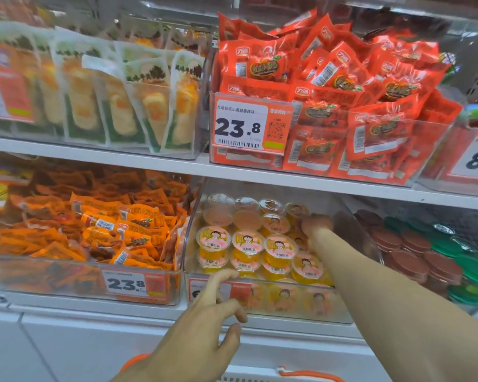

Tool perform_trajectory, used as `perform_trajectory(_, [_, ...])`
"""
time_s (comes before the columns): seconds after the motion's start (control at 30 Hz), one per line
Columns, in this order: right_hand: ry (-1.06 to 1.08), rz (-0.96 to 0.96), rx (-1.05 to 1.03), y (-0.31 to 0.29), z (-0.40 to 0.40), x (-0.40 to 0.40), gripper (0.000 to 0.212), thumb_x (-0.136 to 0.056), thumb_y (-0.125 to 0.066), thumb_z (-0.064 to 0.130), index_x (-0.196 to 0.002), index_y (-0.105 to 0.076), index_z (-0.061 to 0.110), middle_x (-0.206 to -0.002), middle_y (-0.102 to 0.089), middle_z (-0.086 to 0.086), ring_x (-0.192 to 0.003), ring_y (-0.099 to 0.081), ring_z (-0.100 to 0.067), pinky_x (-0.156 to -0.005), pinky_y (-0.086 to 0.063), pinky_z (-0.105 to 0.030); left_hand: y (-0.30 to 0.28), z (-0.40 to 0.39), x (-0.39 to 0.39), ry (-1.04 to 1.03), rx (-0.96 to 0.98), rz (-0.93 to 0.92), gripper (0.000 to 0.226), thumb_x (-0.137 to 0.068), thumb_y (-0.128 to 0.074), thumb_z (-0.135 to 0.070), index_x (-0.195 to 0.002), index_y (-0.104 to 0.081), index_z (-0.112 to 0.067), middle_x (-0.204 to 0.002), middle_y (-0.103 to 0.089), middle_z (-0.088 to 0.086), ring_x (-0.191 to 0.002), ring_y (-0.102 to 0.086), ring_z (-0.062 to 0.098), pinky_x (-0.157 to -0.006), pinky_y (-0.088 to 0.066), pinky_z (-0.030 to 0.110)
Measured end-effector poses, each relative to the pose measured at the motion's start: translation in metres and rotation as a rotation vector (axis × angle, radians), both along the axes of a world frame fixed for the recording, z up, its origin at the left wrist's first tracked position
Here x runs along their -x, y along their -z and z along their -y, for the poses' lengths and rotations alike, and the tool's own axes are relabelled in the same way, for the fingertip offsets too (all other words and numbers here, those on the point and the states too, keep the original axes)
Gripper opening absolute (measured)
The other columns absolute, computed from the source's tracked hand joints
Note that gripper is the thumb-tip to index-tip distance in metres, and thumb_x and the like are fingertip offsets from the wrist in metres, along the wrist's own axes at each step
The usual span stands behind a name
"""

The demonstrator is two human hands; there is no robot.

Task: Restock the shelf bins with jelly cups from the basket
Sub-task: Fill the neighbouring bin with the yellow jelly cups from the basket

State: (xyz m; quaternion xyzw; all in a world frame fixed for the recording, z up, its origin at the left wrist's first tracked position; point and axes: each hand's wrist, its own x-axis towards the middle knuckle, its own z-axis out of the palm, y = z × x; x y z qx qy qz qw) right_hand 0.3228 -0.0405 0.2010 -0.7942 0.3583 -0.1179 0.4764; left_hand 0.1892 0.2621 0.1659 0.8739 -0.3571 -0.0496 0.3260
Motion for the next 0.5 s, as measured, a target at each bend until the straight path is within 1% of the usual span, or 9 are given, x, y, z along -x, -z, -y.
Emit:
perform_trajectory(0.03, [0.017,0.026,-0.057,0.0,0.0,0.002,0.035,-0.098,-0.053,0.015,-0.128,-0.057,-0.002,-0.115,-0.064,-0.017,-0.095,-0.063,-0.027,-0.09,-0.055,-0.038,0.0,0.0,0.0,0.0,-0.004,-0.006,0.01,-0.094,-0.052,-0.038,-0.1,-0.06,-0.037,-0.14,0.003,-0.042,-0.112,-0.041,-0.007,-0.098,-0.041,0.027])
perform_trajectory(0.07, [0.033,-0.004,-0.036,0.0,0.0,0.003,0.034,-0.1,-0.051,0.016,-0.128,-0.056,-0.003,-0.106,-0.063,-0.015,-0.088,-0.06,-0.025,-0.084,-0.053,-0.036,0.0,0.0,-0.001,0.003,0.001,-0.004,0.01,-0.094,-0.052,-0.038,-0.1,-0.06,-0.038,-0.14,0.004,-0.042,-0.112,-0.041,-0.008,-0.098,-0.041,0.027])
perform_trajectory(0.1, [0.064,-0.025,0.009,-0.003,-0.002,0.008,0.035,-0.103,-0.046,0.019,-0.128,-0.054,-0.005,-0.106,-0.064,-0.015,-0.086,-0.059,-0.024,-0.079,-0.048,-0.033,-0.002,0.0,-0.001,0.009,0.009,-0.002,0.01,-0.094,-0.052,-0.038,-0.101,-0.06,-0.038,-0.14,0.003,-0.042,-0.111,-0.041,-0.008,-0.098,-0.041,0.027])
perform_trajectory(0.17, [0.102,-0.015,0.135,-0.014,-0.009,0.023,0.04,-0.108,-0.034,0.023,-0.128,-0.053,-0.006,-0.122,-0.062,-0.02,-0.106,-0.061,-0.033,-0.081,-0.042,-0.028,-0.004,-0.001,0.001,0.018,0.03,-0.033,0.011,-0.094,-0.053,-0.037,-0.103,-0.059,-0.039,-0.14,0.003,-0.042,-0.111,-0.04,-0.01,-0.098,-0.041,0.028])
perform_trajectory(0.23, [0.07,0.062,0.15,-0.024,-0.015,0.043,0.041,-0.108,-0.033,0.024,-0.122,-0.058,-0.005,-0.122,-0.063,-0.023,-0.116,-0.059,-0.039,-0.083,-0.045,-0.03,-0.006,-0.002,0.004,0.01,0.099,-0.073,0.015,-0.093,-0.057,-0.031,-0.104,-0.06,-0.04,-0.141,0.003,-0.044,-0.109,-0.043,-0.011,-0.093,-0.042,0.024])
perform_trajectory(0.33, [0.072,0.334,0.213,-0.032,-0.027,0.078,0.034,-0.102,-0.046,0.029,-0.098,-0.067,0.003,-0.095,-0.068,-0.017,-0.095,-0.064,-0.035,-0.077,-0.044,-0.033,-0.016,-0.003,0.013,-0.049,0.285,-0.073,0.024,-0.09,-0.062,-0.014,-0.097,-0.064,-0.037,-0.137,-0.012,-0.047,-0.09,-0.055,-0.009,-0.072,-0.04,0.008])
perform_trajectory(0.4, [0.034,0.52,0.257,-0.035,-0.048,0.109,0.032,-0.101,-0.05,0.028,-0.079,-0.065,0.01,-0.07,-0.063,0.0,-0.069,-0.059,-0.019,-0.064,-0.043,-0.032,-0.021,-0.004,0.017,-0.063,0.347,-0.057,0.024,-0.089,-0.06,-0.009,-0.091,-0.066,-0.033,-0.123,-0.036,-0.037,-0.086,-0.057,-0.001,-0.068,-0.038,0.009])
perform_trajectory(0.47, [-0.039,0.733,0.239,-0.035,-0.08,0.15,0.037,-0.101,-0.052,0.025,-0.068,-0.059,0.01,-0.055,-0.051,0.009,-0.055,-0.045,-0.008,-0.054,-0.038,-0.027,-0.026,-0.003,0.02,0.002,0.23,-0.161,0.013,-0.095,-0.057,-0.021,-0.095,-0.066,-0.031,-0.108,-0.052,-0.023,-0.085,-0.057,0.005,-0.067,-0.041,0.014])
perform_trajectory(0.5, [-0.091,0.825,0.231,-0.028,-0.094,0.17,0.041,-0.1,-0.054,0.024,-0.063,-0.053,0.007,-0.052,-0.045,0.008,-0.053,-0.04,-0.007,-0.051,-0.033,-0.024,-0.028,-0.003,0.022,0.062,0.055,-0.271,0.012,-0.098,-0.055,-0.032,-0.103,-0.065,-0.031,-0.107,-0.057,-0.02,-0.085,-0.058,0.004,-0.069,-0.044,0.016])
